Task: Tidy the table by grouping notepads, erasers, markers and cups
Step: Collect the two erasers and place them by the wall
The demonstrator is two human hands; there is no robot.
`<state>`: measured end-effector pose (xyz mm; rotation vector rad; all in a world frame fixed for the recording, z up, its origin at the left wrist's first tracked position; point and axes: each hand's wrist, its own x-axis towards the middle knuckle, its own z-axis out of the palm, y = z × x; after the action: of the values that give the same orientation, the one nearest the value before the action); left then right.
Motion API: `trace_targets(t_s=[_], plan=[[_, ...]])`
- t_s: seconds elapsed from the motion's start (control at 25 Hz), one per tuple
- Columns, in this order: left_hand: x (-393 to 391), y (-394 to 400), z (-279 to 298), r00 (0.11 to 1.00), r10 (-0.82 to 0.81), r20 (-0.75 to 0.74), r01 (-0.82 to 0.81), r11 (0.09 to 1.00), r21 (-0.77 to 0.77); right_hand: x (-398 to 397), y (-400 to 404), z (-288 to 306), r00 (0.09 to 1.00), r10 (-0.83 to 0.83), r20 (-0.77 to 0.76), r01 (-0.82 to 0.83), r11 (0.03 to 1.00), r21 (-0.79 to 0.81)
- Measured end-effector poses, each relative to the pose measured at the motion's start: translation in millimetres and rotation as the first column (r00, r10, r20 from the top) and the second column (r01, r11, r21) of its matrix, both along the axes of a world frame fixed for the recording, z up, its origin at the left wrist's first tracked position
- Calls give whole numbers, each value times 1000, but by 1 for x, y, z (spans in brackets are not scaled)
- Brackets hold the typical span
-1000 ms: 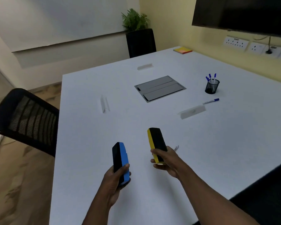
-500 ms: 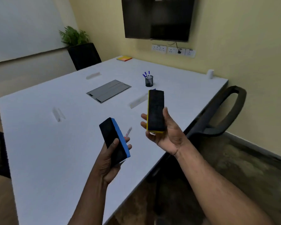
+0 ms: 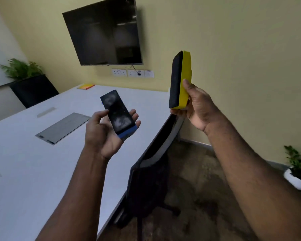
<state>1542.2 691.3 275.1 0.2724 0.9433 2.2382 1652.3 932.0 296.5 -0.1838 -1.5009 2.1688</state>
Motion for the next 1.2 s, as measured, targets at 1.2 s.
trace_targets(t_s=[1.2], plan=[[-377, 554, -108, 625, -379, -683, -695, 129, -708, -377, 541, -153, 857, -487, 167, -47, 249, 967]])
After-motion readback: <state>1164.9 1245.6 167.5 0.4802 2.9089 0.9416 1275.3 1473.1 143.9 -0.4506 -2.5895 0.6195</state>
